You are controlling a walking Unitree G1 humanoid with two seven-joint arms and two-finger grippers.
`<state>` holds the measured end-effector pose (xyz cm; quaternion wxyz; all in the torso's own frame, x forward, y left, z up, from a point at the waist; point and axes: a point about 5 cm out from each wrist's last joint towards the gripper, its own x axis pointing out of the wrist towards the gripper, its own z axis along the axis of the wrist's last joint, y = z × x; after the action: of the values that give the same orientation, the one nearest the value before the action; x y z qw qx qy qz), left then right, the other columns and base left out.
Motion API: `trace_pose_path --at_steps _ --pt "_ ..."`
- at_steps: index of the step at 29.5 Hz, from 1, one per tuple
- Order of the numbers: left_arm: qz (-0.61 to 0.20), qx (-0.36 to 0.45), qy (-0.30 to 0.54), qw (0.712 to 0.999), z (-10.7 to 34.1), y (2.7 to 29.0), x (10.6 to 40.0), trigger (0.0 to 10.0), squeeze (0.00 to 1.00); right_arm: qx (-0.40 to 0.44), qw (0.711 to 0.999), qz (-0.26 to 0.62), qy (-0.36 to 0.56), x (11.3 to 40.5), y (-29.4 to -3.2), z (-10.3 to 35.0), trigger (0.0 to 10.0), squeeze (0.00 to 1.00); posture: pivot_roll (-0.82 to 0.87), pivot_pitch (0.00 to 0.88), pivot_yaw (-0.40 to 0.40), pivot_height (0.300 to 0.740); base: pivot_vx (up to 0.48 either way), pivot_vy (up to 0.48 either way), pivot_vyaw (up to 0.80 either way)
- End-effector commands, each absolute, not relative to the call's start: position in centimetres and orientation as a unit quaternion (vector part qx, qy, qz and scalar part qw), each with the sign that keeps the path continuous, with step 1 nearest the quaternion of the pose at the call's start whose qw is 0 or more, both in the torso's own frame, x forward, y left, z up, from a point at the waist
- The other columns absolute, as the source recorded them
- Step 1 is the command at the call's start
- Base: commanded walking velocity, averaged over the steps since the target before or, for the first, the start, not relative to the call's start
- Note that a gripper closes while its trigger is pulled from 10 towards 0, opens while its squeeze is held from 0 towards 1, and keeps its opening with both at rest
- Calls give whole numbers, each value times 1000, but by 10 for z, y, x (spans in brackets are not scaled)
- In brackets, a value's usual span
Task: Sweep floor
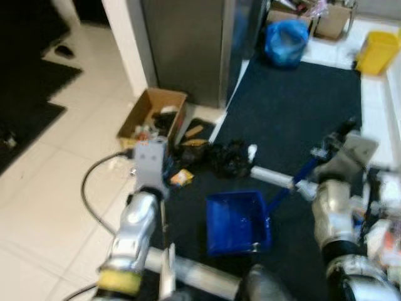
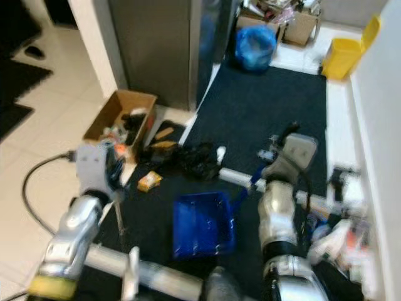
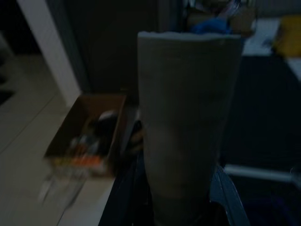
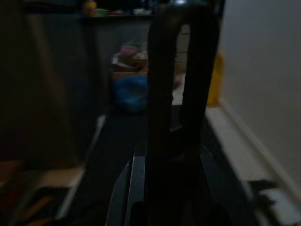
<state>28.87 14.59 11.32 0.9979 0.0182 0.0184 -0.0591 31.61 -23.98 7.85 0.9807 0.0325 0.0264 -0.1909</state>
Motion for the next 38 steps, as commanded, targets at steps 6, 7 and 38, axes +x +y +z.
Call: trace_pose_path --at_steps 6,7,38 --pt "-55 19 27 998 108 148 285 10000 0 34 982 -187 16 320 -235 83 10000 0 109 59 -10 694 81 0 0" --pt "-55 19 27 998 108 148 285 10000 0 34 982 -187 17 320 -235 83 10000 0 109 59 -10 694 0 0 0" --pt "-56 28 33 997 106 149 285 10000 0 35 982 -184 14 318 -231 81 10000 0 107 66 -3 694 0 0 0"
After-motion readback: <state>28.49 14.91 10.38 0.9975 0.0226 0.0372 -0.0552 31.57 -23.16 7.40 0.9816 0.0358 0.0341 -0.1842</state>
